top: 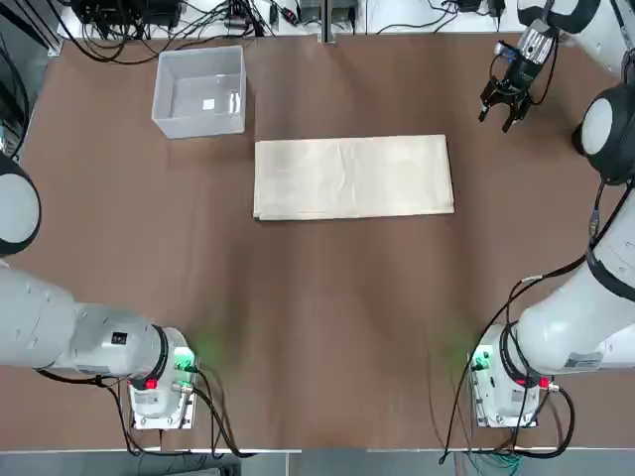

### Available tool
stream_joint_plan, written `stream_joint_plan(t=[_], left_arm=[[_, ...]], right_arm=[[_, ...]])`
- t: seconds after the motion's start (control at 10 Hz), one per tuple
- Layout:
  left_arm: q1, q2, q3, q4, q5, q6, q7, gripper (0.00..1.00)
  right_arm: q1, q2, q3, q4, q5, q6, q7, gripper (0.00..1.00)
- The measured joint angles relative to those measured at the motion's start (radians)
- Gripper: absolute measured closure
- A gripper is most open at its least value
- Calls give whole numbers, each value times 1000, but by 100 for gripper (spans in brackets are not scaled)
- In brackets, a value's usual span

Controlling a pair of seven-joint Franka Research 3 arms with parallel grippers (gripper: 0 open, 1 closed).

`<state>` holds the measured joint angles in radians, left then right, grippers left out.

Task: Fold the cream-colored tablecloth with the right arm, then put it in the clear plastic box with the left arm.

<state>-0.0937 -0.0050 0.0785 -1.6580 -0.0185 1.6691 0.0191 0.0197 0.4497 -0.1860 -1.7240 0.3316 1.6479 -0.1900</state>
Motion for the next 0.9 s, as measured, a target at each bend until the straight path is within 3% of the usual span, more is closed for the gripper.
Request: stream_joint_plan(t=[0.4, 0.9], left_arm=[[1, 0, 0, 0, 0, -10, 0, 0], [2, 0, 1, 0, 0, -12, 0, 0]], right_arm=[[6, 8, 16, -106, 16, 116, -1, 0], [24, 10, 19, -155, 118, 123, -2, 0]])
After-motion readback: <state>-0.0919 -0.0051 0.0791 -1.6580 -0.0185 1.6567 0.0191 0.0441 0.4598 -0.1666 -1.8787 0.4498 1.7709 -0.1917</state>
